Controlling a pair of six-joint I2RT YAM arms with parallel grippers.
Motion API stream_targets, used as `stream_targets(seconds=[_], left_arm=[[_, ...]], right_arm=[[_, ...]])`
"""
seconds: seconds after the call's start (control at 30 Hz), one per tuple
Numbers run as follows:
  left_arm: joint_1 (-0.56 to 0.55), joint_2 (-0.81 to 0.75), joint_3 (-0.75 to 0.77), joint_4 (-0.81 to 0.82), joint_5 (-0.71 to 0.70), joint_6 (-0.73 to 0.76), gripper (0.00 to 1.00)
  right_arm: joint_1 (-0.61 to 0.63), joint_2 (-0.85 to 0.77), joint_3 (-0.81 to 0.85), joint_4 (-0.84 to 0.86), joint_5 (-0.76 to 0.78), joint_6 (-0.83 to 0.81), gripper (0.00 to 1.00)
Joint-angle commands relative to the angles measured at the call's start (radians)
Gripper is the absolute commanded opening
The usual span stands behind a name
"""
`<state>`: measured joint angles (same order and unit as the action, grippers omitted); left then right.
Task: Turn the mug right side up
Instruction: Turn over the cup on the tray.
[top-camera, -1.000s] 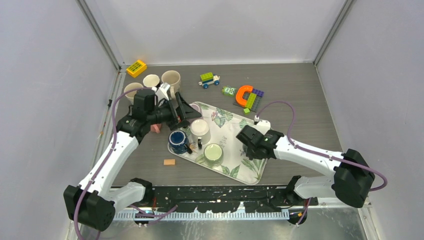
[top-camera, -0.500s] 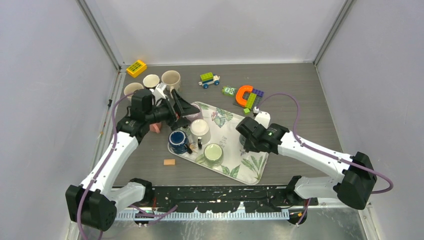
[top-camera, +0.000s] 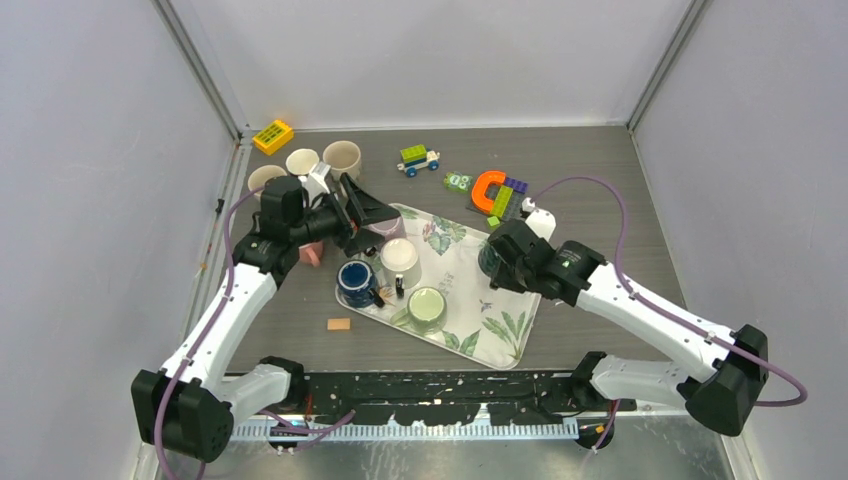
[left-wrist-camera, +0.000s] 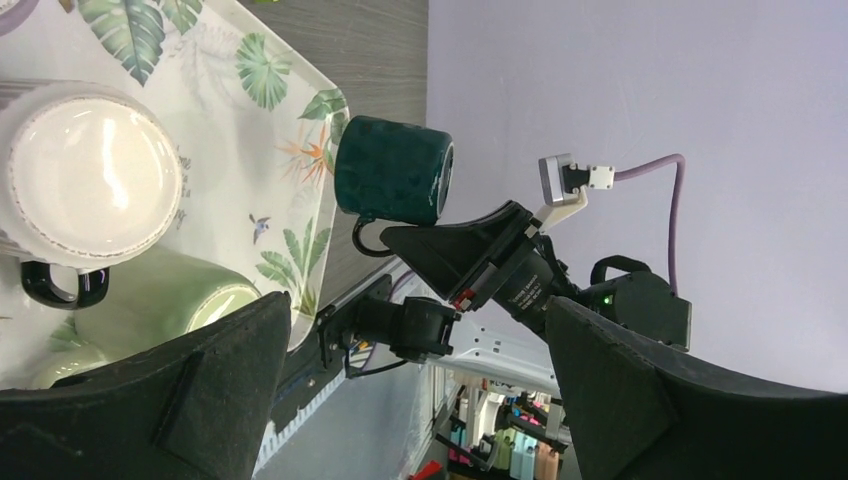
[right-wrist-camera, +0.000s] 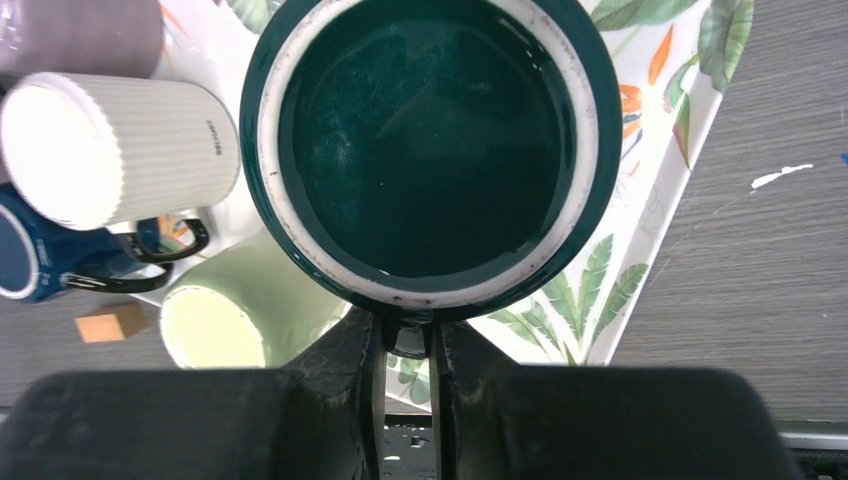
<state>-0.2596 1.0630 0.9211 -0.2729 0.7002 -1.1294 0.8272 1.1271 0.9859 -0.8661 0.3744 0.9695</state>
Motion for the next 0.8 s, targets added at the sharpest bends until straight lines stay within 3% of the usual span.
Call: stream_targets(seconds=[0.0,0.77], left_arm=[[0.007,0.004,0.002,0.074,0.018,-0.029,1.00],[0.008,0.035,0.022,0.153,-0.003,-0.097,1.00]], right_arm=[[-0.013,-0.045,0.073,0.100,-0.008,-0.013,0.00],[-0.124,0.109,0.098,0.716,-0.523,0.166,0.00]])
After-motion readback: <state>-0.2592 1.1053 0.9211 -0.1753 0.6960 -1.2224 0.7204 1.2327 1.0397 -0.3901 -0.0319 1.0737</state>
